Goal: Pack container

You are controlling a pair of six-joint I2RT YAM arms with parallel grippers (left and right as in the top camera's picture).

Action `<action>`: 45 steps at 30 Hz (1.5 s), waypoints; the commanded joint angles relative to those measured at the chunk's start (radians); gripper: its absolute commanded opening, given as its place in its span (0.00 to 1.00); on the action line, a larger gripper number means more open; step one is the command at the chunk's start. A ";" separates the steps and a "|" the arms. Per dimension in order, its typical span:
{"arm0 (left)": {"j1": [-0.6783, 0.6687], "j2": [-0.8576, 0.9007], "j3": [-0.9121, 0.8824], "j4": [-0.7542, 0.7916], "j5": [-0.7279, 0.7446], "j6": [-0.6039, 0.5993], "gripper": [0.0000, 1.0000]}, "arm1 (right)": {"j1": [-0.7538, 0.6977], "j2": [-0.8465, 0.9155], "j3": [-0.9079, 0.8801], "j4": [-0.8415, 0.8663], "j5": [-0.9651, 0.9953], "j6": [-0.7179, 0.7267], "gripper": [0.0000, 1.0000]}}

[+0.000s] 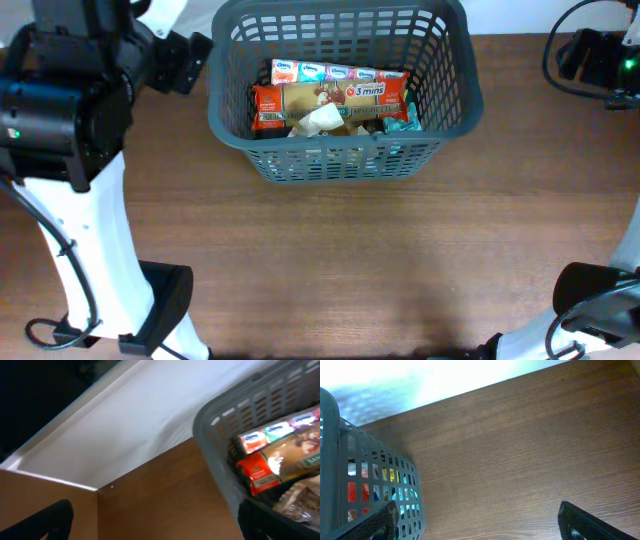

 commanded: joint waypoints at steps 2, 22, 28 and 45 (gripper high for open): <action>0.090 -0.006 -0.018 0.030 -0.062 -0.061 0.99 | 0.002 0.004 -0.003 0.000 -0.005 0.000 0.99; 0.322 -0.008 -0.024 0.053 -0.062 -0.125 0.99 | 0.002 0.015 -0.003 0.001 -0.005 0.000 0.99; 0.322 -0.008 -0.024 0.053 -0.062 -0.125 0.99 | 0.077 -0.017 -0.004 0.000 -0.004 0.000 0.99; 0.322 -0.008 -0.024 0.053 -0.062 -0.125 0.99 | 0.550 -0.569 -0.152 0.154 0.163 -0.230 0.99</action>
